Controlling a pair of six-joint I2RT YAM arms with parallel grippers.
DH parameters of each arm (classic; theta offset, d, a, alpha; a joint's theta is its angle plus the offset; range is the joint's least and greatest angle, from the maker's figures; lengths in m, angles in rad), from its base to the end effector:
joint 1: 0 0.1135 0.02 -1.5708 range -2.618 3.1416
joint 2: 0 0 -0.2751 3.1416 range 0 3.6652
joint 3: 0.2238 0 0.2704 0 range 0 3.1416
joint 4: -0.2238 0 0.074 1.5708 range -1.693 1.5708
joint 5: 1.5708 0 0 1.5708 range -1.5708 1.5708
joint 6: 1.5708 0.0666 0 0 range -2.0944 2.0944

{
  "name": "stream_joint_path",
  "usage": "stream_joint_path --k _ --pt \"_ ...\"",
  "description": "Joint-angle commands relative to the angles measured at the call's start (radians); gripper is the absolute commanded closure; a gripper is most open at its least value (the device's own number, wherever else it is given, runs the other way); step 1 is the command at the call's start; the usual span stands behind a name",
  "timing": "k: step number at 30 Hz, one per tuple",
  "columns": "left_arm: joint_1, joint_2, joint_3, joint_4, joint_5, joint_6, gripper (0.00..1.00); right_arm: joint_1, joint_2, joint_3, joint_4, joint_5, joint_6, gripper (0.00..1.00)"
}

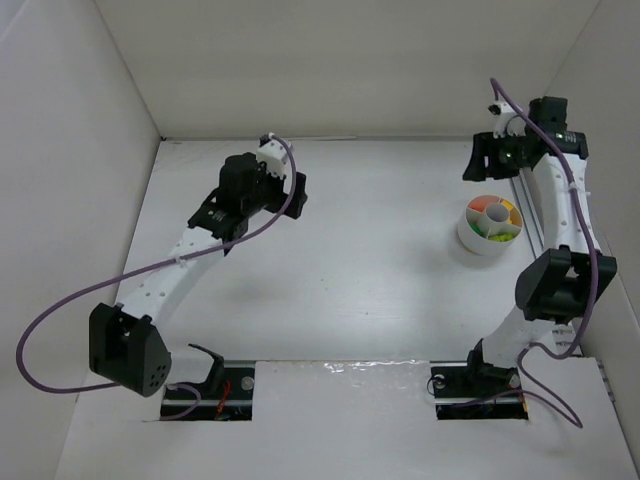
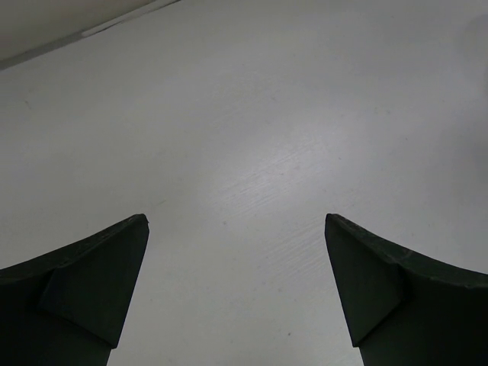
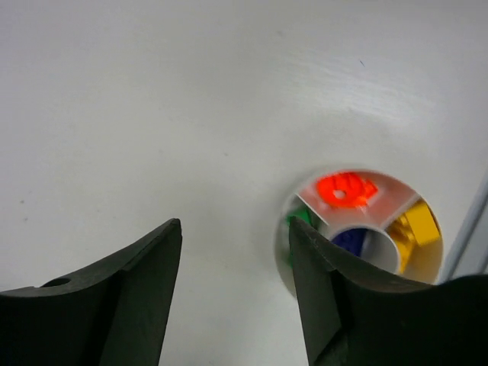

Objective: Sort the legos into containers by color

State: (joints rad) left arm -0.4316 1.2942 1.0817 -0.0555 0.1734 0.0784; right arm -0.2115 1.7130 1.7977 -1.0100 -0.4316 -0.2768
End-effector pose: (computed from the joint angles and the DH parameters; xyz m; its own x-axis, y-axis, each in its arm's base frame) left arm 0.3130 -0.1568 0.3442 -0.1957 0.1751 -0.9649 0.5803 0.8139 0.0300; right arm 0.3945 -0.0562 0.3605 -0.7361 -0.0958 -0.6700 -0.2667 0.9509 0.1570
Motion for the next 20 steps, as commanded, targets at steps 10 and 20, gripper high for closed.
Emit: stream_joint_path --k 10,20 --pt "0.168 0.106 0.135 -0.176 -0.101 -0.153 0.00 0.356 0.019 0.141 0.044 -0.160 0.014 0.09" --pt "0.298 0.034 0.006 -0.133 -0.017 -0.187 0.00 0.448 0.053 0.114 0.044 -0.182 -0.005 0.01"
